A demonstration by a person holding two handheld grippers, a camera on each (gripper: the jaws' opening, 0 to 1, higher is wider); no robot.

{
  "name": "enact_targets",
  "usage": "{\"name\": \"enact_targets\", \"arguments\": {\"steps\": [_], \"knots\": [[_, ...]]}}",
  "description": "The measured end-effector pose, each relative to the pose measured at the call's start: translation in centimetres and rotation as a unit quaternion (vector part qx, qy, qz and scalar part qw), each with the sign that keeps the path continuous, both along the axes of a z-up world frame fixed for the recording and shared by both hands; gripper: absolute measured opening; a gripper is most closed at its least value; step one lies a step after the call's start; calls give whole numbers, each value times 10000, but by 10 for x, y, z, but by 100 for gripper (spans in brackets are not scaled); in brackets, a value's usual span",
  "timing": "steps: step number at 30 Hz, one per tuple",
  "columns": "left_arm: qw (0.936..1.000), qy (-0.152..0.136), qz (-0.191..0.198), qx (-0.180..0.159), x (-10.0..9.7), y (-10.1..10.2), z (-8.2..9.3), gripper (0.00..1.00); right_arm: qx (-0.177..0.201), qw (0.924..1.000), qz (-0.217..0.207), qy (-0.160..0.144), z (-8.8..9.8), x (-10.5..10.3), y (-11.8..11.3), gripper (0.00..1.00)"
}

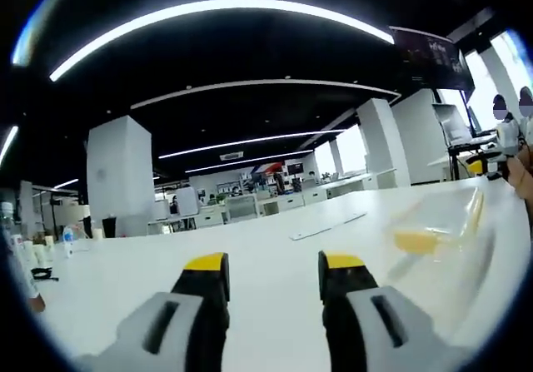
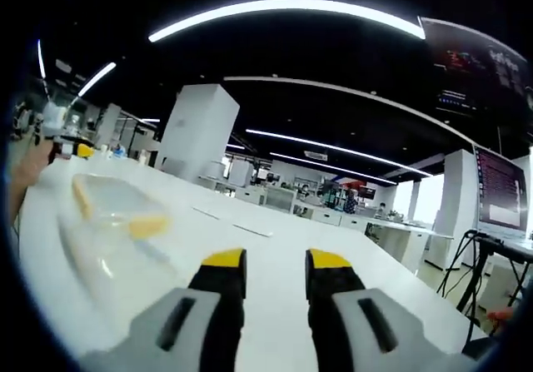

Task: Snap each plastic latch of the storage box into its locked position after aligning the lid with the box until every specified latch is closed and the lid sits flush.

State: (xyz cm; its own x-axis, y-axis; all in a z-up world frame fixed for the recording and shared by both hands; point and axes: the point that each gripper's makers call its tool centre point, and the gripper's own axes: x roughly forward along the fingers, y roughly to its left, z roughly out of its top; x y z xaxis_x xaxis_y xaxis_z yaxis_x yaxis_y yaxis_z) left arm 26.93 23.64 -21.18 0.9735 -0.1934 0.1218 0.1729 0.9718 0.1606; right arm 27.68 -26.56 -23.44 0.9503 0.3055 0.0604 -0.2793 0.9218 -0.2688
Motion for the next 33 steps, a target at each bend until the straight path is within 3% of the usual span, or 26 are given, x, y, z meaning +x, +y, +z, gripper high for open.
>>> {"name": "enact_targets", "arguments": {"steps": [8, 33], "knots": [[9999, 56, -61, 95, 2, -5, -1, 42, -30, 10000, -27, 47, -1, 1, -2, 27], [9995, -46, -229, -200, -5, -4, 3, 38, -59, 9998, 141, 142, -6, 1, 7, 27]]}}
